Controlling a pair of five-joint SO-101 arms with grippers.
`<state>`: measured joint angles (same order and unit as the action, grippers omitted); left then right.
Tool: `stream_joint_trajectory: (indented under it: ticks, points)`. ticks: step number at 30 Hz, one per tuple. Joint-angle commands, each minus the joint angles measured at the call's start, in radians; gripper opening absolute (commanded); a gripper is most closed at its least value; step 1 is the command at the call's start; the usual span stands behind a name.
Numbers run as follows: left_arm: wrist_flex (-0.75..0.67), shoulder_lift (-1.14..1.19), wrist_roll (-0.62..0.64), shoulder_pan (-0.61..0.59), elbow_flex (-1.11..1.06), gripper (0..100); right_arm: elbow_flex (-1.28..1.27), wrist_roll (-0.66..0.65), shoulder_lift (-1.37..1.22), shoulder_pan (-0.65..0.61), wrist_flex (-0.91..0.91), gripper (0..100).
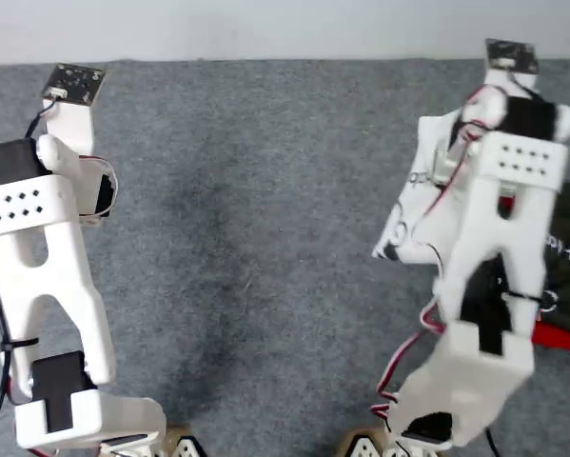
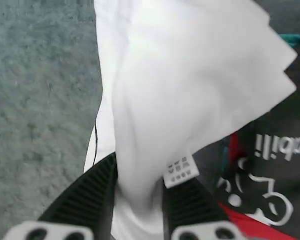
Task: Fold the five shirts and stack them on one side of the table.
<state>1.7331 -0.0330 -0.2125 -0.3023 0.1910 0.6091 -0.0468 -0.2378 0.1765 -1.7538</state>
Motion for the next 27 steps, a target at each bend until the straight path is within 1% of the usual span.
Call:
stream_joint_trajectory:
  ticks: [1, 7, 14, 16, 20, 24, 27]
  points:
    - [0.021, -0.051, 0.0, 0.002, 0.008, 2, -0.089, -0.084, 0.223, 0.053, -0.044, 0.8]
    - [0.021, -0.051, 0.0, 0.002, 0.008, 2, -0.187, -0.204, 0.435, 0.156, -0.041, 0.8]
    - [0.021, -0.051, 0.0, 0.003, 0.008, 2, -0.199, -0.356, 0.469, 0.331, -0.036, 0.8]
    - [0.021, -0.051, 0.0, 0.003, 0.008, 2, -0.199, -0.391, 0.447, 0.375, -0.01, 0.8]
    - [0.021, -0.051, 0.046, 0.003, 0.008, 2, -0.199, -0.448, 0.36, 0.483, 0.091, 0.8]
    - [0.021, -0.051, 0.049, 0.025, 0.008, 2, -0.199, -0.483, 0.191, 0.564, 0.205, 0.8]
    - [0.021, -0.051, 0.049, 0.066, 0.008, 2, -0.195, -0.542, 0.027, 0.596, 0.32, 0.9]
